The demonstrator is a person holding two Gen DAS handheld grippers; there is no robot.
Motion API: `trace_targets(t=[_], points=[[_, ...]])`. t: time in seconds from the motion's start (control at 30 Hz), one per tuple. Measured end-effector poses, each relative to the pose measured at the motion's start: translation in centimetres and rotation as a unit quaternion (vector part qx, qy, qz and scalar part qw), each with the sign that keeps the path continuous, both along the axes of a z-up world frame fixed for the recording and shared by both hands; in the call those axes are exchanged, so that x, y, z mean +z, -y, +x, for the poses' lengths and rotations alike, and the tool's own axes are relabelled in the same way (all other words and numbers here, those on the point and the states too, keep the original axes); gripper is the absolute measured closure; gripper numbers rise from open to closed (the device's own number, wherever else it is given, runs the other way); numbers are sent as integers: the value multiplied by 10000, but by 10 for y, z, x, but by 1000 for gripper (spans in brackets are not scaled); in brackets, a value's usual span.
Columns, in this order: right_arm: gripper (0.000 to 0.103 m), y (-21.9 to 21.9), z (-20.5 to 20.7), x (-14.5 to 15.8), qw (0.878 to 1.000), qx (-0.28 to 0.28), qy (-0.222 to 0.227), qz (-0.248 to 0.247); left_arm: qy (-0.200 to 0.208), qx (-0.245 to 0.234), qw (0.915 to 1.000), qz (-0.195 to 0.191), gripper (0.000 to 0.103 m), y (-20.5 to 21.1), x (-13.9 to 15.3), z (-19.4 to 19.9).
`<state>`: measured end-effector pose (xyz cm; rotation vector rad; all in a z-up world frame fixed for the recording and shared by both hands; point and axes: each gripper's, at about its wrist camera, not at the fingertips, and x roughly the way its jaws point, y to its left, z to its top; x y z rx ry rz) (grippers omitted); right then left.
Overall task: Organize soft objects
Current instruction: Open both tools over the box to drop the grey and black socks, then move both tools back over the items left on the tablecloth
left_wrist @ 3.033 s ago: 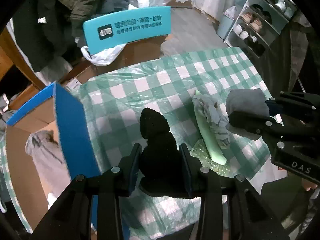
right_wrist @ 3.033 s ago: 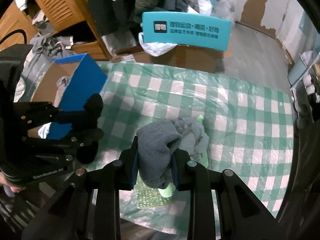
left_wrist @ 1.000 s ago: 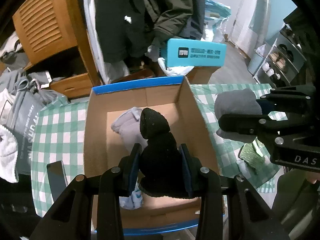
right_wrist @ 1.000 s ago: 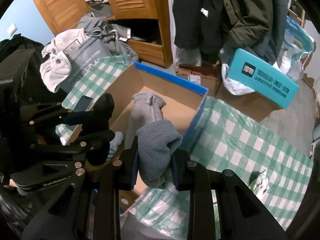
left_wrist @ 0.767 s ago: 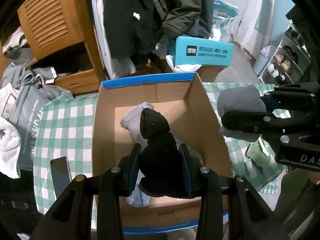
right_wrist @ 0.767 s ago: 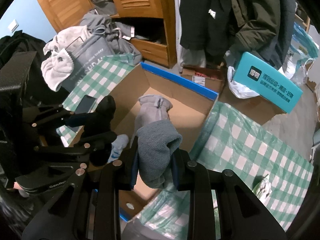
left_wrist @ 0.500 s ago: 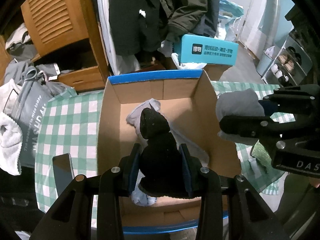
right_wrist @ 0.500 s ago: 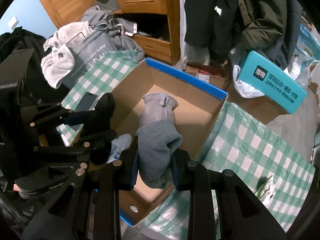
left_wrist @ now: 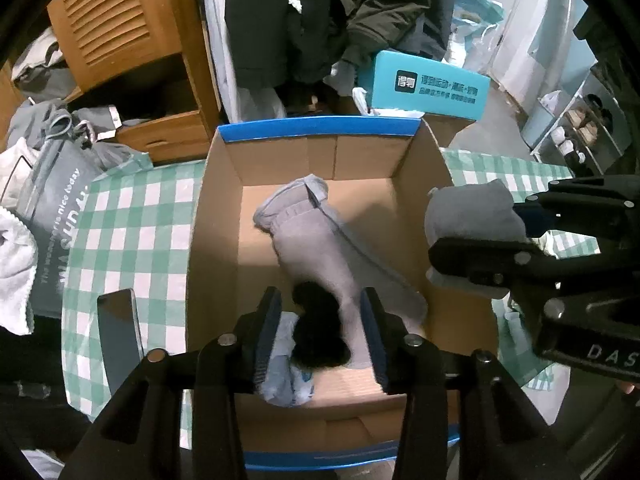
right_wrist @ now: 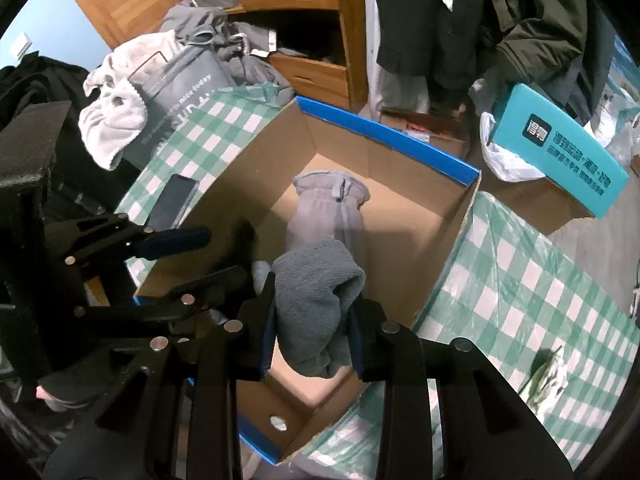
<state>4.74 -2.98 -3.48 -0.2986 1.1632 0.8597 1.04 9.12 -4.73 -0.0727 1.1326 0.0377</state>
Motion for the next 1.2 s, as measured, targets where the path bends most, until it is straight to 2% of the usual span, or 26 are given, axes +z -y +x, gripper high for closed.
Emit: trace_targets(t=[0.03,0.1,0.2,0.27,0.5,1.2], points=[[67,0,0,-1,10000,-4,3,-12,3,15,10000,21,47,0,0,0],[60,2,1,-3,10000,-27,-2,-10,46,35,10000,78,38,1,2,0],[55,6,4,-2,9999,-116,39,-23,82,26,9999,148,35,2,4,0],[50,10,6,-2,9998,-170,37,-5,57,23,9999,160,34,3,3,1],[43,23,9,2,9995,-298,86,35,28,-67,9999,129,34,10,4,2],[37,83,10,8,9982,-530,262,24,-4,-549,9985,59,32,65,12,6]])
